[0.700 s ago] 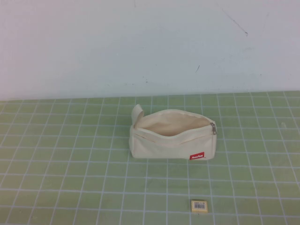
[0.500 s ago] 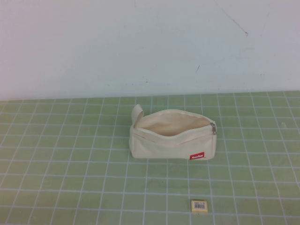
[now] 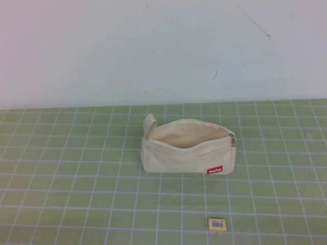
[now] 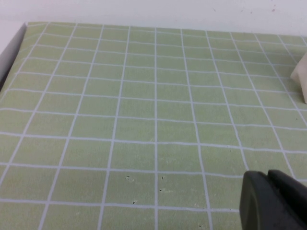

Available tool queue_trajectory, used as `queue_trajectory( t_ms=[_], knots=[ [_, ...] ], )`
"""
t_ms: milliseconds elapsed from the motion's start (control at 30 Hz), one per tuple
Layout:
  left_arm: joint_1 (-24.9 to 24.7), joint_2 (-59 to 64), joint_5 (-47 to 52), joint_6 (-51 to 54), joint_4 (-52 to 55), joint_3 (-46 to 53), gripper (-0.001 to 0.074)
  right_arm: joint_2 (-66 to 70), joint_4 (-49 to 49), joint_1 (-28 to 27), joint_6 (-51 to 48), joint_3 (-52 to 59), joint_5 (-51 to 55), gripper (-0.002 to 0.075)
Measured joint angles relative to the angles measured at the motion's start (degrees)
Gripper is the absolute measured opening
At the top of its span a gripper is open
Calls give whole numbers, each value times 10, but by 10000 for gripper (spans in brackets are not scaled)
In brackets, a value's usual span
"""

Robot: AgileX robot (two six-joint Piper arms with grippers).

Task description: Put eraser into pencil case

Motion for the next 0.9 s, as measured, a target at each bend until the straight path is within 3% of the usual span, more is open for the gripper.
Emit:
queue_trajectory(
  t_ms=[667, 800, 900],
  knots=[
    [0, 0, 0, 0, 0, 0, -1, 0, -3, 0, -3, 1, -16, -1],
    [0, 0, 0, 0, 0, 0, -1, 0, -4, 0, -3, 5, -132, -1],
    [0, 0, 0, 0, 0, 0, -1, 0, -4, 0, -3, 5, -283, -1]
  ],
)
